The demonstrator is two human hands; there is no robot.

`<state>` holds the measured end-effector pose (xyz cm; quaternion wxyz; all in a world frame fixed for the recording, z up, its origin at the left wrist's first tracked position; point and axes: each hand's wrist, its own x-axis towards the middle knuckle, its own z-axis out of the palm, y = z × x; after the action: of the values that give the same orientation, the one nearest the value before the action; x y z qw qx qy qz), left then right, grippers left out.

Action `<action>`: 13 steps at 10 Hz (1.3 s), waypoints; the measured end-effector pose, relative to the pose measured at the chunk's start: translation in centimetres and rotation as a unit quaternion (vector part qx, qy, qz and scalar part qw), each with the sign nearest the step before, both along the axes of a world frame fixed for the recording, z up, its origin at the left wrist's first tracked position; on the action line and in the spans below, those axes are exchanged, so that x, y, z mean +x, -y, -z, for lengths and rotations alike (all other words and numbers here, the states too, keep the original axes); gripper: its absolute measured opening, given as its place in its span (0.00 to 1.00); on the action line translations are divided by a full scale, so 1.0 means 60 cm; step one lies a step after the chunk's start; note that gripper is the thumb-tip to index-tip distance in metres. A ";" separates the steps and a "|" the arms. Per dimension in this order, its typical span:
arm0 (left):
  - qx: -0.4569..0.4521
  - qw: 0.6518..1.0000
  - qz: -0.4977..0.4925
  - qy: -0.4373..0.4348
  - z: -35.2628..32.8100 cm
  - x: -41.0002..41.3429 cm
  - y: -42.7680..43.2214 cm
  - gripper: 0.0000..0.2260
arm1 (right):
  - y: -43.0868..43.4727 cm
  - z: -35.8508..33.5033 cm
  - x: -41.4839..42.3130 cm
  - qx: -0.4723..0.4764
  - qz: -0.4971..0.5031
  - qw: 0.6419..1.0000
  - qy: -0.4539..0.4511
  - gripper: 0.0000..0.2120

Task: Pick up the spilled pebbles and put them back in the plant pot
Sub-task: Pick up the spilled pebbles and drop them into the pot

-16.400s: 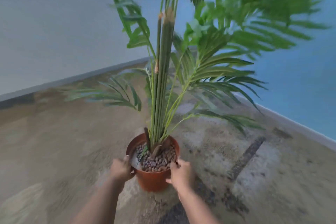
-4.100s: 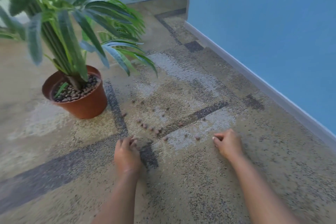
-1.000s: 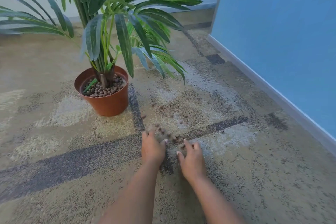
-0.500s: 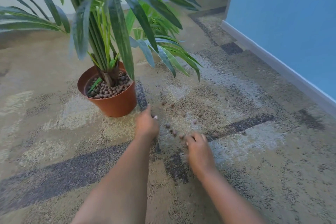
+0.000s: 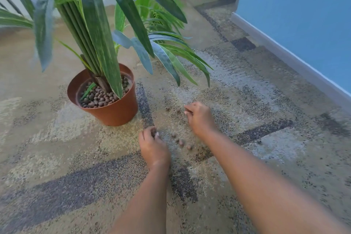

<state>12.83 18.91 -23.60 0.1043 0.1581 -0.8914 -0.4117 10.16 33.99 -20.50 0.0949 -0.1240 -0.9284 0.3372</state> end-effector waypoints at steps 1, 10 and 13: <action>0.017 0.999 -0.006 -0.027 -0.003 0.002 0.001 0.10 | 0.008 -0.002 -0.036 0.018 -0.024 0.999 0.022 0.10; 0.041 0.995 -0.030 -0.084 0.019 -0.008 0.008 0.06 | 0.082 -0.008 -0.154 0.057 -0.096 0.976 0.185 0.13; 0.017 0.996 -0.028 -0.087 0.022 -0.012 0.010 0.05 | 0.050 0.018 -0.184 0.126 -0.103 0.960 0.228 0.11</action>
<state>12.12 18.30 -24.92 0.1909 0.1484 -0.8669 -0.4358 -0.86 30.98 -21.61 -0.1395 -0.0887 -0.9682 0.1878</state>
